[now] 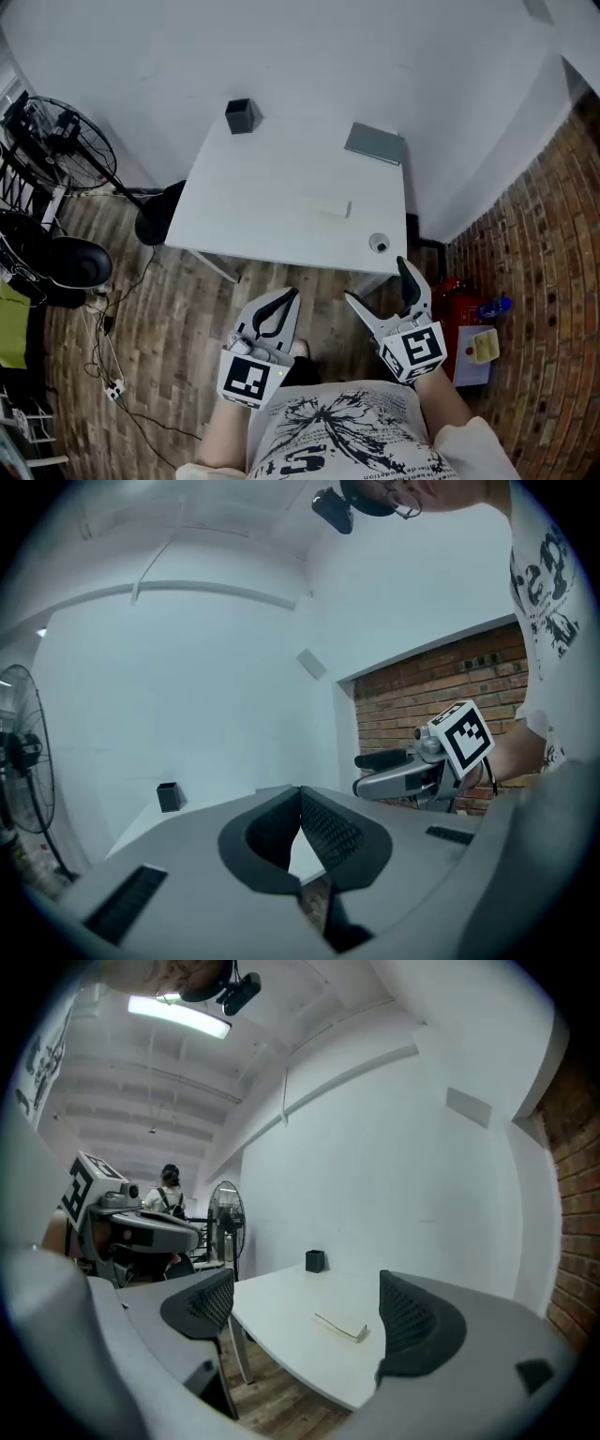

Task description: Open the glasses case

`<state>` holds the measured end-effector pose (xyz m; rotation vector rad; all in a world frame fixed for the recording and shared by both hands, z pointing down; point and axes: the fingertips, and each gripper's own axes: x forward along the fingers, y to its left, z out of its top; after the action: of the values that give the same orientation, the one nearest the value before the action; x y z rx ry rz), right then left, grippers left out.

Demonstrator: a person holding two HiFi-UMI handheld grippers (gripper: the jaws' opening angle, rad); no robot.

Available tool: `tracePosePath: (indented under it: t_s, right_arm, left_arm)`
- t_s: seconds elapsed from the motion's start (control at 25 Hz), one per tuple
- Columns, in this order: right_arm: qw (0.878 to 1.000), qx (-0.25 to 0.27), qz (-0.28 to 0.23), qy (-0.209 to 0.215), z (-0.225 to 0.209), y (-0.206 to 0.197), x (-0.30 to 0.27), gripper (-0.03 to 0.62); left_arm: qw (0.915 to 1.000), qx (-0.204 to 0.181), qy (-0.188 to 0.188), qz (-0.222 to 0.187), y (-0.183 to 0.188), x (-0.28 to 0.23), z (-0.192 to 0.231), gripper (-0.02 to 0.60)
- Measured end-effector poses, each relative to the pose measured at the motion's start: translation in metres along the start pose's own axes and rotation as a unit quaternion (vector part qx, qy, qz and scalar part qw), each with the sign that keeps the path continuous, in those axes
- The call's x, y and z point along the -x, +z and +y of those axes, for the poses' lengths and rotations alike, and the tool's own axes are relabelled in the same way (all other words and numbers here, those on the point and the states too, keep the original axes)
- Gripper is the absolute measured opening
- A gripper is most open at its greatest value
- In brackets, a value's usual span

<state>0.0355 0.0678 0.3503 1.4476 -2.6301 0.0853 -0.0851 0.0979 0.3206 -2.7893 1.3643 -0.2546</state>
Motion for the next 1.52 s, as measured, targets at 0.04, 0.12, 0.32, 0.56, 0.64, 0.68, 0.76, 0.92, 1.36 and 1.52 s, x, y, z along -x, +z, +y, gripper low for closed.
tracePosePath:
  t_s: [0.04, 0.12, 0.32, 0.56, 0.64, 0.68, 0.76, 0.92, 1.36, 1.52]
  right_arm:
    - [1.0, -0.001, 0.004, -0.007, -0.001, 0.001, -0.016, 0.489]
    - [1.0, 0.003, 0.012, -0.02, -0.002, 0.002, -0.046, 0.489]
    - [0.998, -0.003, 0.051, -0.048, -0.016, -0.005, -0.106, 0.489]
    - [0.991, -0.008, 0.128, -0.046, -0.047, -0.04, -0.146, 0.489]
    - [0.989, -0.01, 0.141, -0.043, -0.061, -0.052, -0.16, 0.489]
    - [0.988, -0.012, 0.149, -0.04, -0.068, -0.059, -0.168, 0.483]
    - [0.985, -0.013, 0.169, -0.031, -0.082, -0.073, -0.184, 0.476]
    - [0.976, -0.004, 0.217, -0.011, -0.108, -0.105, -0.21, 0.476]
    - [0.939, 0.031, 0.336, 0.062, -0.144, -0.199, -0.277, 0.465]
    - [0.926, 0.056, 0.366, 0.075, -0.15, -0.217, -0.294, 0.465]
  left_arm:
    - [1.0, 0.004, -0.007, 0.001, -0.001, -0.007, 0.016, 0.012]
    - [0.9997, 0.015, -0.017, -0.012, -0.002, -0.023, 0.048, 0.012]
    - [0.9985, 0.009, -0.048, 0.024, -0.023, -0.061, 0.1, 0.012]
    - [0.9961, 0.021, -0.07, 0.051, -0.052, -0.112, 0.112, 0.012]
    - [0.9939, 0.022, -0.079, 0.074, -0.066, -0.129, 0.113, 0.012]
    - [0.9927, 0.023, -0.083, 0.085, -0.074, -0.139, 0.115, 0.012]
    - [0.99, 0.025, -0.09, 0.106, -0.091, -0.161, 0.121, 0.012]
    - [0.9816, 0.029, -0.097, 0.162, -0.132, -0.199, 0.131, 0.012]
    - [0.9548, 0.087, -0.073, 0.275, -0.235, -0.276, 0.153, 0.012]
    - [0.9482, 0.088, -0.06, 0.299, -0.261, -0.291, 0.164, 0.012]
